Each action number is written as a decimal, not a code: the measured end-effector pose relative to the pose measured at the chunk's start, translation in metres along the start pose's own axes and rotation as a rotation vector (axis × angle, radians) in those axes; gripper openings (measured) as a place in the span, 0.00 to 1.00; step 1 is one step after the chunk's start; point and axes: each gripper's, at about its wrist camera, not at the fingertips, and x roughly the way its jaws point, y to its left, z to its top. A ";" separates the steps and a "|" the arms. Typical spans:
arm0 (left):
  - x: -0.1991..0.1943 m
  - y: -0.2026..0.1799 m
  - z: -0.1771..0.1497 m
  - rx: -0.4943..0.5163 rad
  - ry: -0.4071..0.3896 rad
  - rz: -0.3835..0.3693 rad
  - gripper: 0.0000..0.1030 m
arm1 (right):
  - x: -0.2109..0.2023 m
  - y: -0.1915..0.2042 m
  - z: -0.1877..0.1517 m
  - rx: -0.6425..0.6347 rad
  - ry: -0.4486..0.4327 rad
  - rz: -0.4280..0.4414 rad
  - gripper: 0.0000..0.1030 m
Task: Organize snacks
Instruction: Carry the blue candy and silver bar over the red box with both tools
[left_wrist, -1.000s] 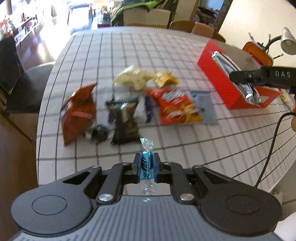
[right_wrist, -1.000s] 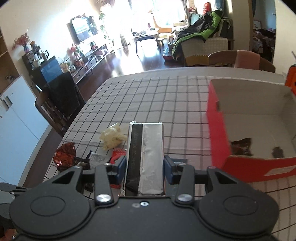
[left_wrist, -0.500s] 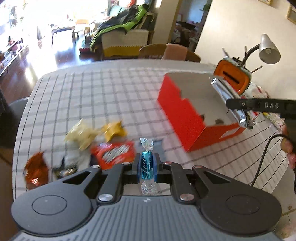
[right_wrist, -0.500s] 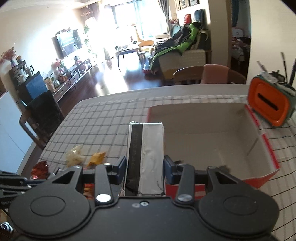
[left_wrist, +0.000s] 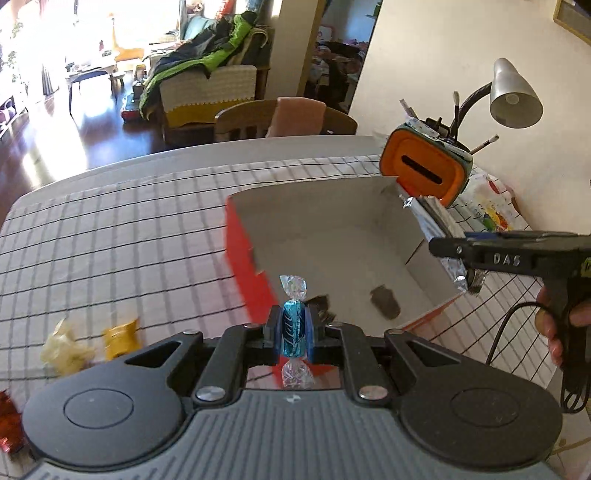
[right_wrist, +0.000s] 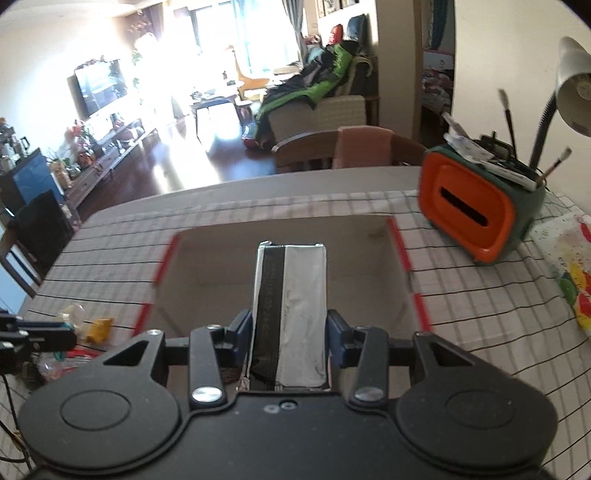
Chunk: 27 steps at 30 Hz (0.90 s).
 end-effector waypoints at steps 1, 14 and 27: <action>0.007 -0.005 0.005 -0.001 0.007 -0.001 0.12 | 0.003 -0.005 0.000 -0.002 0.007 -0.004 0.40; 0.098 -0.035 0.048 -0.053 0.150 0.036 0.12 | 0.042 -0.043 0.003 -0.050 0.157 0.018 0.40; 0.166 -0.032 0.074 -0.115 0.348 0.105 0.12 | 0.107 -0.031 0.012 -0.073 0.366 0.076 0.40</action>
